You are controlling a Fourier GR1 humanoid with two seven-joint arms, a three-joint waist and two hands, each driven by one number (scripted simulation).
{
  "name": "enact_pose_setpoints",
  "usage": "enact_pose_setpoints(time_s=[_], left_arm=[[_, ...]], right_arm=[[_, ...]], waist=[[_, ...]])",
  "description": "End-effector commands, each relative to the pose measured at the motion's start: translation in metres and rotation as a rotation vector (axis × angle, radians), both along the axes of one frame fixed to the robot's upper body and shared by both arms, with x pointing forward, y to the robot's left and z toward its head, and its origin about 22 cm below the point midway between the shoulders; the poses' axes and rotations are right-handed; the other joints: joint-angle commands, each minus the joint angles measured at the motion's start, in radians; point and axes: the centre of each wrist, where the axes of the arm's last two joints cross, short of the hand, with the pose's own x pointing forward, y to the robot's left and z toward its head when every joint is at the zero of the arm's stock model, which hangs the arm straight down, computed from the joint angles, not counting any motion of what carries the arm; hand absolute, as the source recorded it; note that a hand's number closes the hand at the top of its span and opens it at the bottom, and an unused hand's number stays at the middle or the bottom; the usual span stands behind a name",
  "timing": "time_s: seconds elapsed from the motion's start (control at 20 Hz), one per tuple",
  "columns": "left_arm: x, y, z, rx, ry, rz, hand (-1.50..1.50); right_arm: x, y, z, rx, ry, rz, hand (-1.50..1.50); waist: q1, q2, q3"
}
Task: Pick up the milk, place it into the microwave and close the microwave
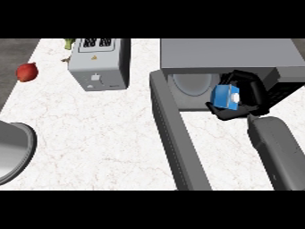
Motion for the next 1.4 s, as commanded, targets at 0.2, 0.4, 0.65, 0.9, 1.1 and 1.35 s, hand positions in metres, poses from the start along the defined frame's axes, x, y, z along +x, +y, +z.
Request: enact_pose_setpoints(time_s=[0.2, 0.4, 0.65, 0.9, 1.1, 1.35], left_arm=[[0.009, 0.004, 0.0, -0.004, -0.01, -0.037, -1.5], [0.009, 0.003, 0.001, 0.006, -0.005, -0.084, -1.5], [0.018, 0.002, 0.001, 0.0, -0.025, -0.104, -1.5], [0.026, 0.003, 0.0, 0.013, -0.029, -0.125, -1.5], [0.03, -0.005, 0.001, -0.002, -0.025, -0.163, -1.5], [0.035, -0.005, -0.001, 0.017, -0.017, -0.166, -1.5]], right_arm=[[0.036, 0.056, 0.023, -0.089, 0.037, 0.027, 1.5], [0.036, 0.045, 0.016, -0.097, 0.025, -0.009, 1.5], [0.041, 0.034, 0.028, -0.134, -0.036, -0.072, 1.5], [0.041, 0.025, 0.032, -0.189, -0.112, -0.149, 1.5], [0.033, 0.018, 0.019, -0.198, -0.147, -0.201, 1.5], [0.023, 0.015, 0.003, -0.13, -0.15, -0.336, 1.5]], waist=[[0.067, 0.03, -0.008], [0.096, 0.037, -0.007], [0.118, 0.045, -0.008], [0.143, 0.051, -0.011], [0.172, 0.06, -0.01], [0.196, 0.07, -0.01]])
